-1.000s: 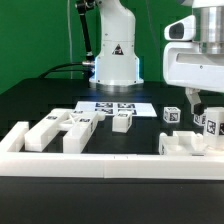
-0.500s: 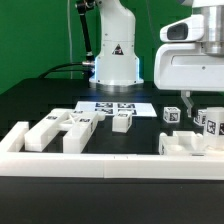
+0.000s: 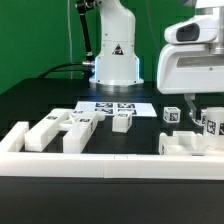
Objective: Assemble chair
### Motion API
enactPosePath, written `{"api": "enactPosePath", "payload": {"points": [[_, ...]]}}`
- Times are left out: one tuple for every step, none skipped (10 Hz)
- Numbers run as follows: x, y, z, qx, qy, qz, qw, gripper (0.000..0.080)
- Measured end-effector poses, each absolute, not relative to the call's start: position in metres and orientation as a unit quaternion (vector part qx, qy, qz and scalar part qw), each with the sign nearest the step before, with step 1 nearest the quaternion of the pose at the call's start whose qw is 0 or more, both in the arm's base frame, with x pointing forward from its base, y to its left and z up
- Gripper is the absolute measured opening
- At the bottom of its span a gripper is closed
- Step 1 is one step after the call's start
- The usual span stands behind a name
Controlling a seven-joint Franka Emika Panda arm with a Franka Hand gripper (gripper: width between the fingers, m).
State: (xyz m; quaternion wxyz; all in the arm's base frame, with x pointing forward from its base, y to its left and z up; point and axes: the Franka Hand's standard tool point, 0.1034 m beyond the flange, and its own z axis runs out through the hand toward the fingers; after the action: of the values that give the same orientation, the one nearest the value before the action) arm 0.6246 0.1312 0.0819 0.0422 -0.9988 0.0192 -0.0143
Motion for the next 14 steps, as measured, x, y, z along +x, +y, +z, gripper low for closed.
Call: {"api": "enactPosePath", "payload": {"points": [[0.6244,0.1326,0.0819,-0.999,0.003,-0.015,0.042,0.0648],[0.6246,0.1312,0.0819,-0.997,-0.062,-0.018,0.037,0.0648],[0.6246,0.1311,0.0819,-0.996,-0.085,-0.019,0.036,0.0648],[0.6246,0.1310,0.0819,-0.995,-0.090,-0.019,0.037,0.0636],[0.6246,0.1310,0.0819,-0.995,-0.089,-0.019,0.037,0.0636],[0.6246,0.1310,0.0818,-0.995,-0.089,-0.019,0.037,0.0468],[0.6247,0.1303,0.0819,-0.995,-0.088,-0.019,0.036,0.0291],[0.6248,0.1297,0.0817,-0.997,-0.072,-0.018,0.037,0.0291],[0.6248,0.1295,0.0817,-0.997,-0.070,-0.018,0.037,0.0291],[0.6249,0.1294,0.0817,-0.999,-0.035,-0.017,0.038,0.0291],[0.6250,0.1288,0.0816,-0.999,0.021,-0.014,0.039,0.0291],[0.6249,0.1283,0.0813,-0.998,0.051,-0.013,0.041,0.0291],[0.6250,0.1264,0.0805,-0.991,0.121,-0.008,0.047,0.0291],[0.6251,0.1259,0.0803,-0.984,0.173,-0.006,0.049,0.0291]]}}
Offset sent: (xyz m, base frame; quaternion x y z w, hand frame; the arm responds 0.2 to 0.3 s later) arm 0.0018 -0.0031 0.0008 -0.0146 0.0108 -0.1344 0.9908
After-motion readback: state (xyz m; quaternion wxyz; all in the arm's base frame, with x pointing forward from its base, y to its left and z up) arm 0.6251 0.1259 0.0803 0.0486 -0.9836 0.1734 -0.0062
